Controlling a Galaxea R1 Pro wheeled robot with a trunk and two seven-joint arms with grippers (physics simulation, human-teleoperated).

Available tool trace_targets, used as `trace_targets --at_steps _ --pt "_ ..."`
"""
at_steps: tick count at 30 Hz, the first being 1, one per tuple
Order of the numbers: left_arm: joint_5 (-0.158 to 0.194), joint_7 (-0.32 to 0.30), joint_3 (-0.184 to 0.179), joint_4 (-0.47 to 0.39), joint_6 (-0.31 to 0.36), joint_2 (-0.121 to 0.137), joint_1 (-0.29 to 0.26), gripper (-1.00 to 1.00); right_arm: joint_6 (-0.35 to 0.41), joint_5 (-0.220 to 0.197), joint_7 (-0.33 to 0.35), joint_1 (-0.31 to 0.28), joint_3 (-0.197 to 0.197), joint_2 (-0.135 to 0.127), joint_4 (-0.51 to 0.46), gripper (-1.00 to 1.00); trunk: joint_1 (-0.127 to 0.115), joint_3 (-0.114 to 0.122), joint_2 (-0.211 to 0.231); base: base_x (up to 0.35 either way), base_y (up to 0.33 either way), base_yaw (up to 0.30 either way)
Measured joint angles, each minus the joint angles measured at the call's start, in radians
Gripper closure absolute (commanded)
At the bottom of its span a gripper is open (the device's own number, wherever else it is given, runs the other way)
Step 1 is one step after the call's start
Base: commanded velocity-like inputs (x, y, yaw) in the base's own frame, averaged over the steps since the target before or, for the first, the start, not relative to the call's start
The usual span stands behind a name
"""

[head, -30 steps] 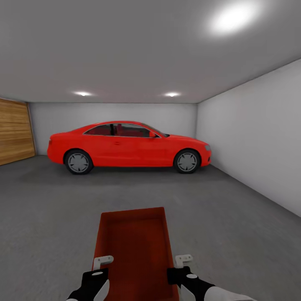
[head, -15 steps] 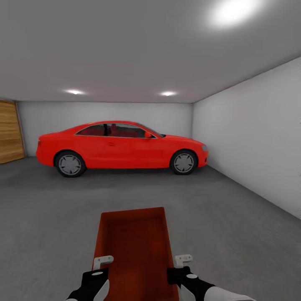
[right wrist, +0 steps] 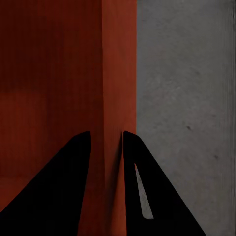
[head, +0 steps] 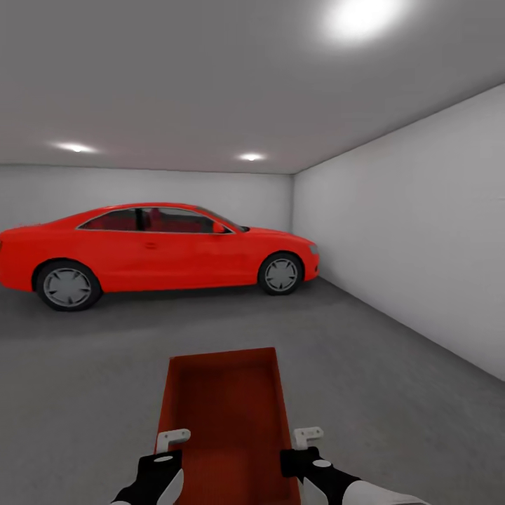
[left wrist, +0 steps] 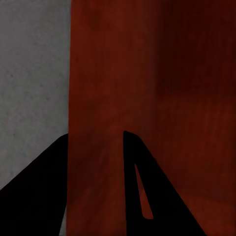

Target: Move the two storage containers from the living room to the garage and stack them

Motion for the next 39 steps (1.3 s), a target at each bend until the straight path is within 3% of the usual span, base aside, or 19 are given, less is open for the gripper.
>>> trace_targets --at_steps 19,36,39 --pt "0.000 0.005 0.000 0.001 0.000 -0.004 0.000 1.00 0.000 0.000 0.006 0.000 -0.001 -0.004 0.001 1.00 0.000 0.009 0.000 0.334 0.016 -0.267" --pt "0.004 0.013 -0.001 -0.003 -0.001 -0.008 0.001 1.00 0.004 0.001 0.013 0.000 0.001 -0.008 -0.007 1.00 0.001 0.011 0.000 0.027 0.000 -0.046" --pt "0.006 0.013 -0.003 -0.003 -0.001 -0.008 0.001 1.00 0.003 0.001 0.013 0.000 0.001 -0.008 -0.006 1.00 0.012 0.001 -0.021 0.000 0.000 0.000"
